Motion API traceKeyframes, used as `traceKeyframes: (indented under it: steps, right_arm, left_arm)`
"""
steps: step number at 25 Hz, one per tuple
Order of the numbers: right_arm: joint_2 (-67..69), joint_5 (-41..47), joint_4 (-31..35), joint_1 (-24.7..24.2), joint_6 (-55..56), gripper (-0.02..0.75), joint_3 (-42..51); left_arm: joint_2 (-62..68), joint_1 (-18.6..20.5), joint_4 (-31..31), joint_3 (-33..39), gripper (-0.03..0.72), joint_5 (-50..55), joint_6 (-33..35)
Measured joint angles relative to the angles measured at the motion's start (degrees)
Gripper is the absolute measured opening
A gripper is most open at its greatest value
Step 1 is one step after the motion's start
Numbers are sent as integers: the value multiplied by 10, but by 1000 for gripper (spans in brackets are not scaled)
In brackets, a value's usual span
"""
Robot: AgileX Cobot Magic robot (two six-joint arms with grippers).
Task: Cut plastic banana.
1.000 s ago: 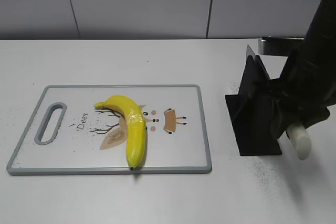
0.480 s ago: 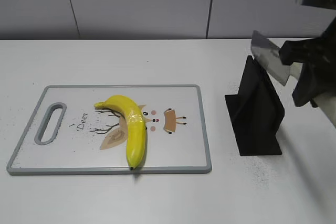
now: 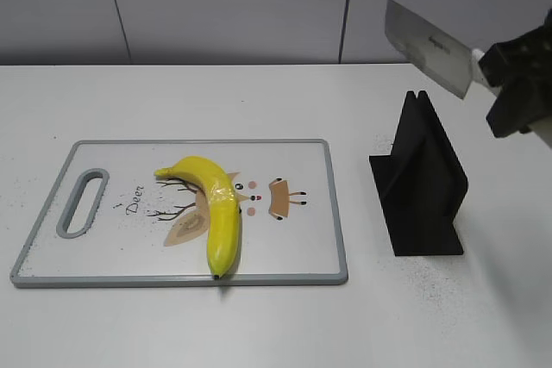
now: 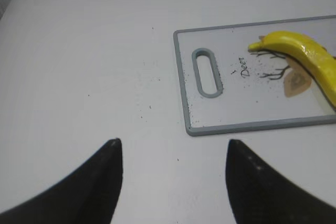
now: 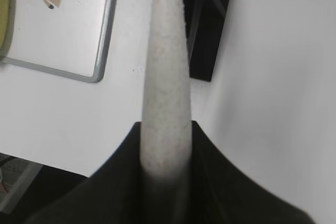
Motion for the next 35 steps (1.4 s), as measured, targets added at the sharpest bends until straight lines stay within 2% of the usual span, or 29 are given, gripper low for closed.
traceKeyframes:
  steps: [8,13,21,24,28,35]
  right_arm:
    - [74,14,2,0,-198,160,-109]
    - [126,19,22,1,-279,160,-155]
    - [197,23,59,42,-382,160,-157]
    - [213,22,84,45,-445,160,-159]
    - [223,18,102,45,-552,160,-163]
    - [247,17,137,45,-730,160,-167]
  left_arm:
    - [105,0,-5,-30,574,-117,33]
    - [226,0,-23,-53,574,-179,112]
    - [432,-5,-103,-145,574,-192,279]
    - [495,-30,-131,-191,574,-178,366]
    - [587,-81,-137,-259,573,-135,478]
    - [745,-139,-139,-357,573,-102,607]
